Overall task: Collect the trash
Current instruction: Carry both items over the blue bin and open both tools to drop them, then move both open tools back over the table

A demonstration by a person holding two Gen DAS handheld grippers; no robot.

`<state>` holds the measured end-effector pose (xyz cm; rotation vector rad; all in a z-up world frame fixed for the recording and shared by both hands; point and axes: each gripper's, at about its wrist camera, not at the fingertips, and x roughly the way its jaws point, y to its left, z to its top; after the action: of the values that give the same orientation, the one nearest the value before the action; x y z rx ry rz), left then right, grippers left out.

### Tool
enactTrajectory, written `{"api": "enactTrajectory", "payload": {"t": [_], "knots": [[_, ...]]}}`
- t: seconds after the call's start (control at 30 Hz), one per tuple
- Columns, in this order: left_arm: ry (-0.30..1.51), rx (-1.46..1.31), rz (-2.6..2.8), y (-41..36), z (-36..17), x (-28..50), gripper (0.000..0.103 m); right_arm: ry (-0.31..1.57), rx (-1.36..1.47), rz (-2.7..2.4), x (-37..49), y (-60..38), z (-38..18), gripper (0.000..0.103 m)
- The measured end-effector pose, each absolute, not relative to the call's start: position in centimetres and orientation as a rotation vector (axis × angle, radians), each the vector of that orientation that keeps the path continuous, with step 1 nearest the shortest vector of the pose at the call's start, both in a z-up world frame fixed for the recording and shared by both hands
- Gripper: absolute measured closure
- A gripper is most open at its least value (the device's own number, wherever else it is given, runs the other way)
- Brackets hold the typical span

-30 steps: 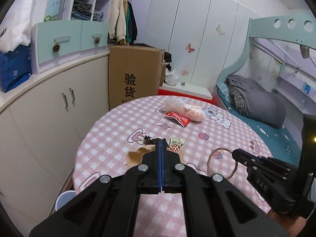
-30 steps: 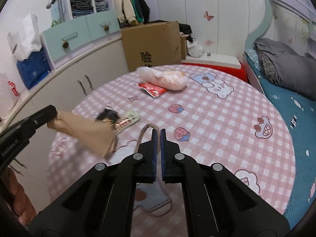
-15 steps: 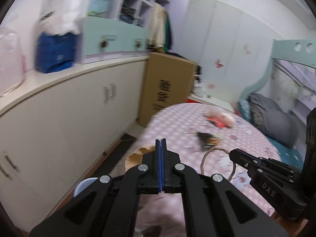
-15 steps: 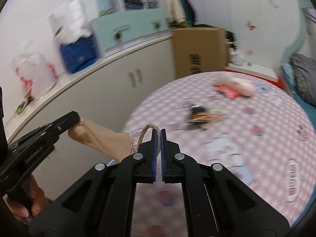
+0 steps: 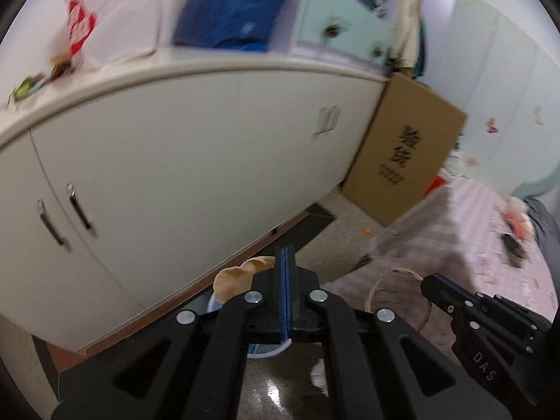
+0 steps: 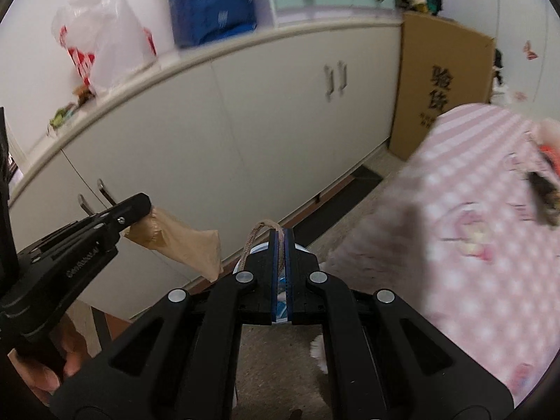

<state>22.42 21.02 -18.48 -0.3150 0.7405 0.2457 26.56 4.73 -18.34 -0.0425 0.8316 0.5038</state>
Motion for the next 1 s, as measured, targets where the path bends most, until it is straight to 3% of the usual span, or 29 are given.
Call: {"api": "enactTrajectory", "payload": {"t": [0.3, 0.4, 0.43, 1.0], "knots": [[0.857, -0.344, 0.323, 26.2, -25.0, 25.9, 0.103, 0.869, -0.046, 0.508, 31.1, 11.2, -25.1, 0.096], [0.891, -0.348, 0.324, 26.8, -26.8, 26.8, 0.103, 0.892, -0.041, 0.502, 32.0, 11.7, -26.8, 0.068], [0.903, -0.352, 0.319, 26.9, -27.4, 27.2, 0.103, 0.895, -0.041, 0.503, 32.2, 11.8, -27.3, 0.051], [1.026, -0.319, 0.310, 25.0, -32.5, 30.7, 0.102, 0.873, -0.034, 0.430, 32.3, 9.3, -29.4, 0.048]]}}
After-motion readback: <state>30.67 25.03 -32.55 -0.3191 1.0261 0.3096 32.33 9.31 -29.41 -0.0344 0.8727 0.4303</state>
